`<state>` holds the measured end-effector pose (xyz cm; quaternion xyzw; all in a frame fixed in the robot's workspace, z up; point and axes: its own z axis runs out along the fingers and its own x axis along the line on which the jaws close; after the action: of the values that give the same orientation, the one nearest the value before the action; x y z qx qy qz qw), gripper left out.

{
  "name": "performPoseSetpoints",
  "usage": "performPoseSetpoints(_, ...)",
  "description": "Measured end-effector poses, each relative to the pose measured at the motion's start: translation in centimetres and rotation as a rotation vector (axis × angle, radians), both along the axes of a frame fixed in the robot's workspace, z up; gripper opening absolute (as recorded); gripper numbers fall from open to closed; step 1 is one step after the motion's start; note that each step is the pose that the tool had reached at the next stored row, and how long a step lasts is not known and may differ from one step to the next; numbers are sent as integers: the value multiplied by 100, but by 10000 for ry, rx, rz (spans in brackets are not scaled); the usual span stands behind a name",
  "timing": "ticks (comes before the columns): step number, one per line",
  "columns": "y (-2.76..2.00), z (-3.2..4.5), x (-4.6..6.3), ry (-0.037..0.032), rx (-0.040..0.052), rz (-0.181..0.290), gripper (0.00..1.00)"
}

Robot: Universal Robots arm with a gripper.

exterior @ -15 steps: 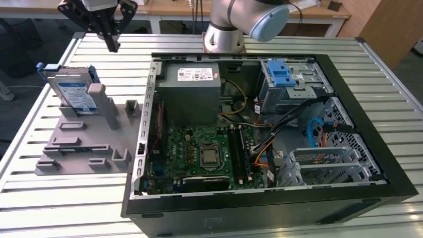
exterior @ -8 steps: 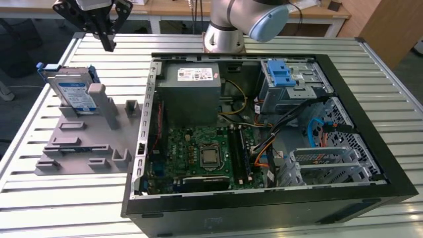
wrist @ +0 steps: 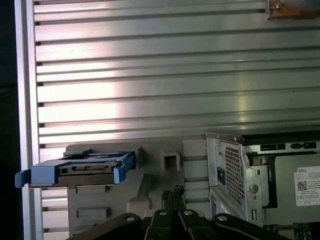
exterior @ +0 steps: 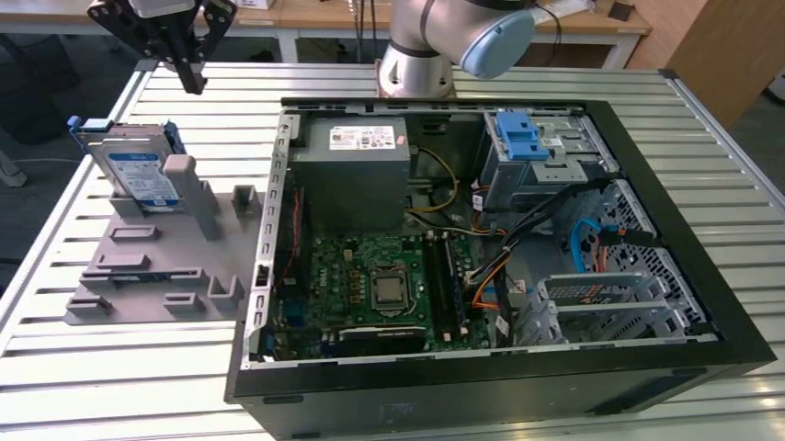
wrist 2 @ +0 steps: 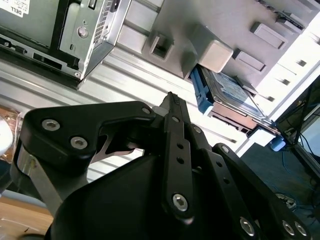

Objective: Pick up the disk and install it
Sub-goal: 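Reach for the disk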

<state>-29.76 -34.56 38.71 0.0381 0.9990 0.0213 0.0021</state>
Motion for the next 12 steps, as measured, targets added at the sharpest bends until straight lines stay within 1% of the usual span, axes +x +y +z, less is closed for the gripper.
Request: performPoseSetpoints(12, 50, -8, -140, 26, 0, 0, 11)
